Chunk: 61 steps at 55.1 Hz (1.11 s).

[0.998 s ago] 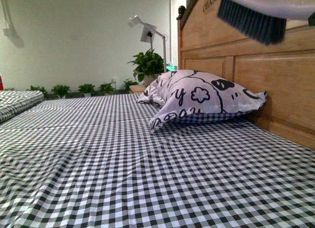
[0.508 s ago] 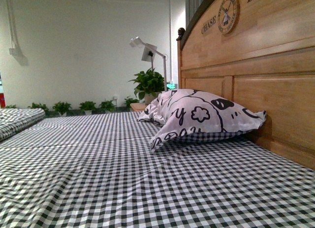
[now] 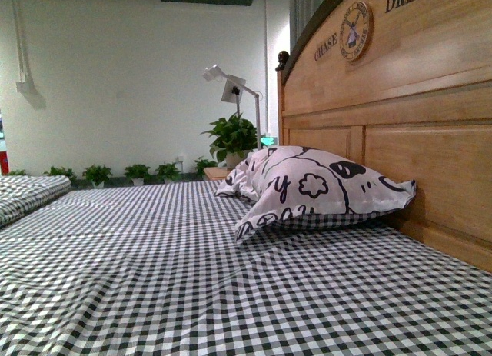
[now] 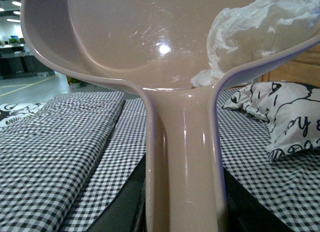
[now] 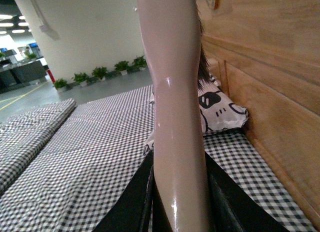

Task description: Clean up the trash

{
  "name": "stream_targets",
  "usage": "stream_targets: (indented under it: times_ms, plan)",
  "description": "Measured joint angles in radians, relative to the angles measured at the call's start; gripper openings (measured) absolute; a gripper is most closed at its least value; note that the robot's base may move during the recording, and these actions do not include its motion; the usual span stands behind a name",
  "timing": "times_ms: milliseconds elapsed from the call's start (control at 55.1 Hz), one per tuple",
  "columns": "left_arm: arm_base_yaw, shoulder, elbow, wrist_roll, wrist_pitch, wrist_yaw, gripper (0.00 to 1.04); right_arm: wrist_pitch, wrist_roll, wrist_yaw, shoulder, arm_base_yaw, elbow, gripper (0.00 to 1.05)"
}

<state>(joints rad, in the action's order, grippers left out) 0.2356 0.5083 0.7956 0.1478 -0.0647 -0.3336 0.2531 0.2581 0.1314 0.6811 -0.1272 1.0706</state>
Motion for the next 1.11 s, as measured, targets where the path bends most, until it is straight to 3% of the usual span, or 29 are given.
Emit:
stream_targets:
  times_ms: [1107]
  plan:
    - [0.005,-0.003,-0.001,-0.008,0.0,-0.007,0.26,0.0,-0.011,-0.005,-0.004,0.0,-0.001,0.23]
